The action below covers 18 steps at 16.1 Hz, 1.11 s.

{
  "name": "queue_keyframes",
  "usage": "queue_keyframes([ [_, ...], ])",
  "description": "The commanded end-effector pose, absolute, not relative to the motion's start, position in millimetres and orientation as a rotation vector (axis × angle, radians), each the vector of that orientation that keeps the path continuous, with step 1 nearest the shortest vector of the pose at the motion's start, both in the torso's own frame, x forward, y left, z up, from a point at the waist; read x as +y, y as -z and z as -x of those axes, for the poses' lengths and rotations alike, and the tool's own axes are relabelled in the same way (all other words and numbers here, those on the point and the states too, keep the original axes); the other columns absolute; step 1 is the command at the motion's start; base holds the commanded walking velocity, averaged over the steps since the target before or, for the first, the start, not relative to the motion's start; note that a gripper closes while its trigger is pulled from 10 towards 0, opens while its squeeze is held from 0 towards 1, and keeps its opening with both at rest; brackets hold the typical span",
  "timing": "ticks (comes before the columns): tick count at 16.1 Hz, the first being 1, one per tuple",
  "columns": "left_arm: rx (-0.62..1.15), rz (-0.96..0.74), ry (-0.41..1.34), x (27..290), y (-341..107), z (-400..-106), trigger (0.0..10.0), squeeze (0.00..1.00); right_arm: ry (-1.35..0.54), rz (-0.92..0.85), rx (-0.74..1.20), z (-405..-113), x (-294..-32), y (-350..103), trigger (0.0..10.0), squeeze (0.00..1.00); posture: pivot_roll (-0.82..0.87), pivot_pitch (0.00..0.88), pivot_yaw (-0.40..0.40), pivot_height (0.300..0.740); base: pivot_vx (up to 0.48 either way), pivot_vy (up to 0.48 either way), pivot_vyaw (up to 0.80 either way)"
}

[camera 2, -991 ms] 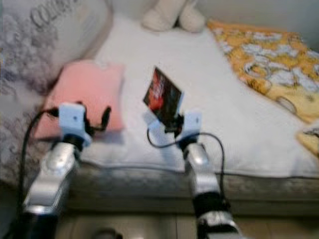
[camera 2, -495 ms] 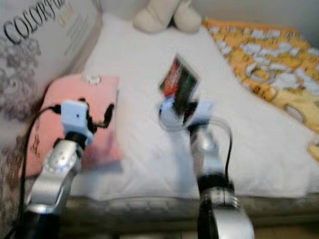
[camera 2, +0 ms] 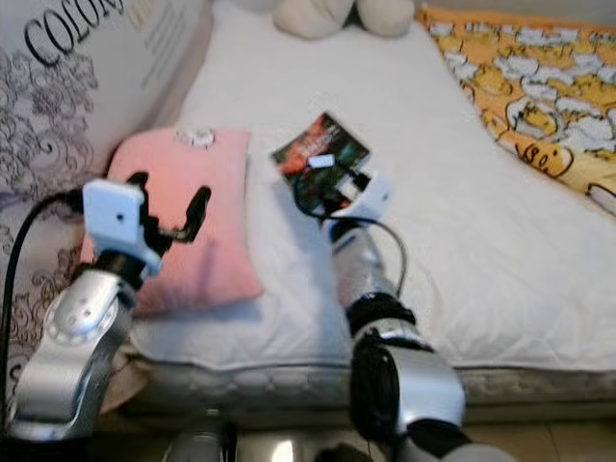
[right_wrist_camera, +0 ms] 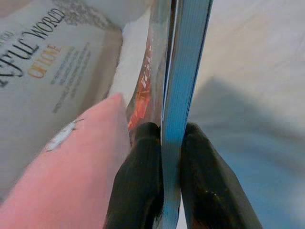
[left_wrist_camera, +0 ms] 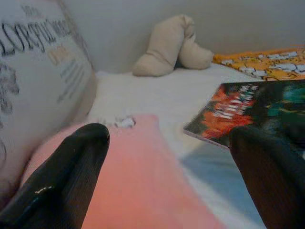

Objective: Clean up the room

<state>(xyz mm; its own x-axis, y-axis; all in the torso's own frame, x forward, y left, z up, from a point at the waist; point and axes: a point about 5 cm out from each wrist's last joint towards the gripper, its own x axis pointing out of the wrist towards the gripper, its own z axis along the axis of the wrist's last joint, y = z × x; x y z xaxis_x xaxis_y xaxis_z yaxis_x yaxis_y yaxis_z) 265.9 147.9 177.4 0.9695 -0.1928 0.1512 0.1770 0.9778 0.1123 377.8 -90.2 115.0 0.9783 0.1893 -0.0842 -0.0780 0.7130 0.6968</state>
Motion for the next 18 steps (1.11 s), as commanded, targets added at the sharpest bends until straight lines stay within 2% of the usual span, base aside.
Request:
queue_keyframes([
  [1, -0.167, -0.060, 0.210, 144.8, -183.9, -261.1, 10.0, 0.00, -0.178, -0.803, 0.124, -381.4, -85.1, -124.4, 0.0, 0.00, 0.35, 0.169, -0.035, 0.732, 0.000, 0.000, 0.00],
  [3, -0.099, 0.068, 0.327, 126.0, -182.1, -250.1, 10.0, 0.00, -0.206, -0.823, 0.178, -375.5, -73.6, -113.2, 0.0, 0.00, 0.37, 0.208, -0.036, 0.732, 0.000, 0.000, 0.00],
  [4, -0.067, 0.035, 0.421, 115.5, -177.4, -238.8, 10.0, 0.00, -0.219, -0.852, 0.209, -371.7, -68.1, -106.6, 0.0, 0.00, 0.39, 0.228, -0.033, 0.732, 0.000, 0.000, 0.00],
  [8, -0.013, 0.024, 0.555, 108.3, -179.3, -217.3, 10.0, 0.00, -0.185, -0.977, 0.242, -366.6, -68.7, -95.4, 0.0, 0.00, 0.43, 0.270, -0.012, 0.732, 0.000, 0.000, 0.00],
  [10, 0.004, 0.108, 0.582, 110.2, -188.1, -211.2, 10.0, 0.00, -0.173, -1.021, 0.253, -362.3, -66.7, -88.7, 0.0, 0.00, 0.44, 0.280, -0.005, 0.732, 0.000, 0.000, 0.00],
  [11, 0.007, 0.195, 0.599, 109.6, -194.5, -207.6, 10.0, 0.00, -0.173, -1.031, 0.302, -353.5, -56.9, -77.3, 0.0, 0.00, 0.45, 0.280, -0.002, 0.732, 0.000, 0.000, 0.00],
  [13, 0.012, 0.201, 0.624, 107.4, -195.4, -205.5, 10.0, 0.00, -0.185, -0.997, 0.336, -348.3, -50.4, -71.3, 0.0, 0.00, 0.44, 0.276, -0.005, 0.732, 0.000, 0.000, 0.00],
  [17, 0.066, 0.207, 0.683, 103.9, -193.1, -201.3, 10.0, 0.00, -0.199, -0.782, 0.449, -333.2, -44.8, -50.0, 0.0, 0.00, 0.41, 0.262, -0.024, 0.732, 0.000, 0.000, 0.00],
  [18, 0.075, 0.203, 0.695, 103.9, -191.7, -201.3, 10.0, 0.00, -0.199, -0.737, 0.470, -329.9, -42.9, -46.0, 3.1, 0.00, 0.40, 0.260, -0.029, 0.732, 0.000, 0.000, 0.00],
])
